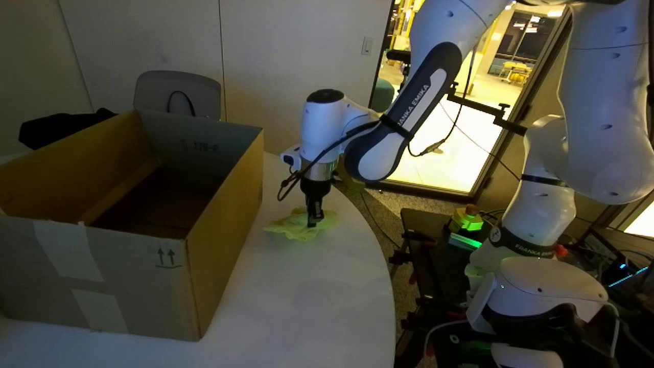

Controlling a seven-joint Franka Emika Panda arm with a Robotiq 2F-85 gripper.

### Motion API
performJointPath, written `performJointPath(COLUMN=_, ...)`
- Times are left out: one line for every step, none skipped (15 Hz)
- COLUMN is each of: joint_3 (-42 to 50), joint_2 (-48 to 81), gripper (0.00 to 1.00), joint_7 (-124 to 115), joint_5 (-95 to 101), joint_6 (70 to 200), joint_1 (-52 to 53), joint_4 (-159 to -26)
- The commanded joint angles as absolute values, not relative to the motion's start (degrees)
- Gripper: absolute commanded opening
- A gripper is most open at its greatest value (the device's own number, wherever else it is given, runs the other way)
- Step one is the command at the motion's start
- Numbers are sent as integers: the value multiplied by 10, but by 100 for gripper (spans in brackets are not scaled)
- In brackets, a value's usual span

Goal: Put the marker on the towel then put the towel in the box

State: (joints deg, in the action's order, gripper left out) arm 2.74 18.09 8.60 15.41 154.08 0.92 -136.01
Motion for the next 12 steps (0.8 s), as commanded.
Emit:
performJointPath(joint_3=31, joint_2=87, gripper=9, joint_7=66, joint_5=137, joint_6=1499, joint_1=1, joint_4=-1388)
performJointPath(joint_3=30, joint_2=60, gripper=9, joint_7=62, joint_5=133, joint_6=1485, joint_1=-1, joint_4=-1394)
performJointPath(joint_3=31, joint_2=30, gripper=9, joint_7=51, joint_5=136, joint_6=1471, joint_1=0, joint_4=-1397)
performJointPath(joint_3=32, joint_2=9, gripper=9, joint_7=39, joint_5=141, joint_6=1454, joint_1=0, joint_4=-1391)
performJointPath(joint_3=31, joint_2=-15, gripper=9, joint_7=24, joint_5=144, joint_6=1439, joint_1=0, joint_4=-1384)
performJointPath(joint_3=28, joint_2=-33, gripper=9, joint_7=12, joint_5=142, joint_6=1420, joint_1=-1, joint_4=-1373)
performJointPath(joint_3=25, joint_2=-52, gripper=9, joint_7=-8, joint_5=145, joint_6=1408, joint_1=-2, joint_4=-1359)
performJointPath(joint_3=21, joint_2=-67, gripper=9, joint_7=-10, joint_5=139, joint_6=1391, joint_1=-3, joint_4=-1344)
performJointPath(joint_3=16, joint_2=-77, gripper=9, joint_7=-32, joint_5=143, joint_6=1382, joint_1=-4, joint_4=-1326)
performJointPath(joint_3=11, joint_2=-84, gripper=9, joint_7=-48, joint_5=144, joint_6=1376, joint_1=-4, joint_4=-1308)
performJointPath(joint_3=6, joint_2=-88, gripper=9, joint_7=-60, joint_5=145, joint_6=1372, joint_1=-4, joint_4=-1291)
performJointPath(joint_3=-1, joint_2=-85, gripper=9, joint_7=-84, joint_5=150, joint_6=1375, joint_1=-5, joint_4=-1270)
